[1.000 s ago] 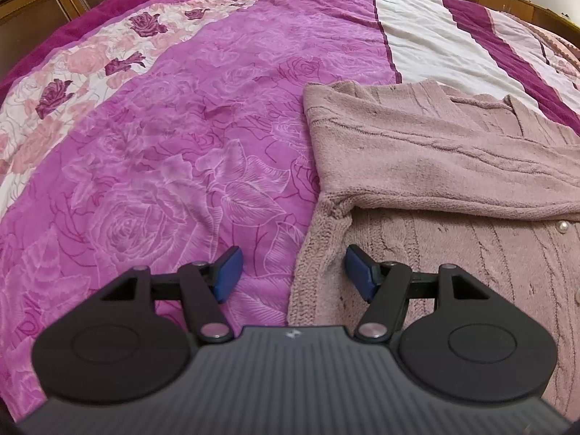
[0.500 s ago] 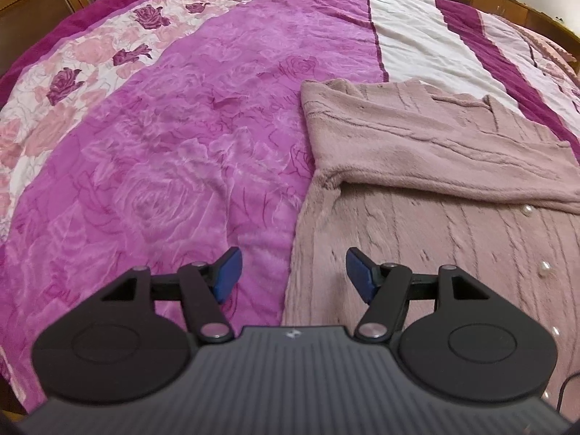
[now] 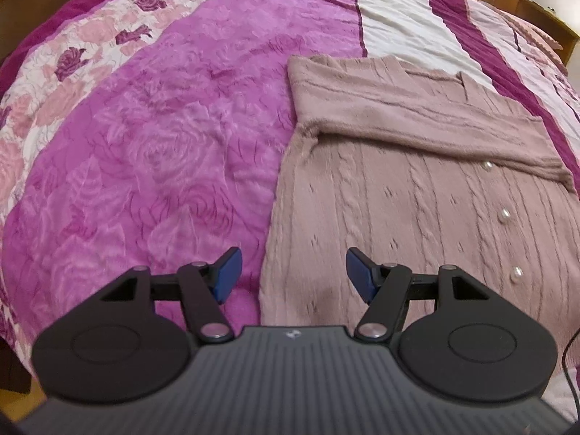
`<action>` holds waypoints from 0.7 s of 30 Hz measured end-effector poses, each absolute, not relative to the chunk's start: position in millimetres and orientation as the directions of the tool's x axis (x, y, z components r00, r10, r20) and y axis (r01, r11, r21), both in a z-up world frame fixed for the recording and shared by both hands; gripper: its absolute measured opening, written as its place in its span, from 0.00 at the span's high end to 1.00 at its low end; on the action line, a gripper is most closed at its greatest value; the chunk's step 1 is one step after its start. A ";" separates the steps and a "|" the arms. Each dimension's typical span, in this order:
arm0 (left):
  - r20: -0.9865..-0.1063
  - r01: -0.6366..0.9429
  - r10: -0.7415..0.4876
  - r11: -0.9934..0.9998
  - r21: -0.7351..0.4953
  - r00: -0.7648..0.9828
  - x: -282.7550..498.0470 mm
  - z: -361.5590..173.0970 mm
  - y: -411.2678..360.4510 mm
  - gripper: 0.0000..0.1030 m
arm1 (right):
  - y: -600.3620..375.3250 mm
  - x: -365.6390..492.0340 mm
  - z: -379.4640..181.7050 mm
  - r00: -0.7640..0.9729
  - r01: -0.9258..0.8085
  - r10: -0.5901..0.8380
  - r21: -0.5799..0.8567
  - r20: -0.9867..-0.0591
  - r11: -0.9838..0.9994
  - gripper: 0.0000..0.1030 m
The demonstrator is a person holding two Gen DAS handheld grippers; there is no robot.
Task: Fold small clothes
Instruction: 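Lift the open right gripper away from the folded sleeves, then move both open grippers to the cardigan hem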
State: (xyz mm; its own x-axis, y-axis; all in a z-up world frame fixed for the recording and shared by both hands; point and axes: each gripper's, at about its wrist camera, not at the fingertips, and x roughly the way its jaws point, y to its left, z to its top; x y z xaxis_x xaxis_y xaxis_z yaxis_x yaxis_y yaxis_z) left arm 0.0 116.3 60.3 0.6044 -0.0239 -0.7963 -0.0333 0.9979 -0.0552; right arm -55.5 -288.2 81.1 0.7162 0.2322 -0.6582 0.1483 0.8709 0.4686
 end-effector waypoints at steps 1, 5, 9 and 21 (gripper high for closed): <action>-0.800 -0.034 -0.028 0.998 -0.060 0.599 -3.2 60.1 117.1 0.37 | -292.9 -60.4 79.5 0.710 0.150 0.238 0.473 -0.663 0.868 0.21; -0.815 -0.035 -0.043 0.996 -0.078 0.578 -11.4 57.2 119.9 0.37 | -306.2 -74.4 72.6 0.667 0.153 0.267 0.478 -0.696 0.865 0.20; -0.832 -0.027 -0.066 0.995 -0.097 0.550 -12.6 51.9 121.4 0.37 | -314.8 -86.0 67.7 0.621 0.154 0.297 0.484 -0.726 0.861 0.20; -0.859 -0.027 -0.189 0.973 -0.229 0.477 -8.3 39.1 138.1 0.37 | -308.7 -103.4 64.6 0.533 0.162 0.339 0.486 -0.776 0.859 0.20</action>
State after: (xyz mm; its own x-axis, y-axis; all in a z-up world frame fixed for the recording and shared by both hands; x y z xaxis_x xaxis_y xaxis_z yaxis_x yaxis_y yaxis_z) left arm -8.3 138.1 39.1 0.4766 -0.1887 -0.8586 -0.0275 0.9730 -0.2291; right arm -103.4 -308.7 64.6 0.5329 0.3385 -0.7755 0.1621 0.8587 0.4862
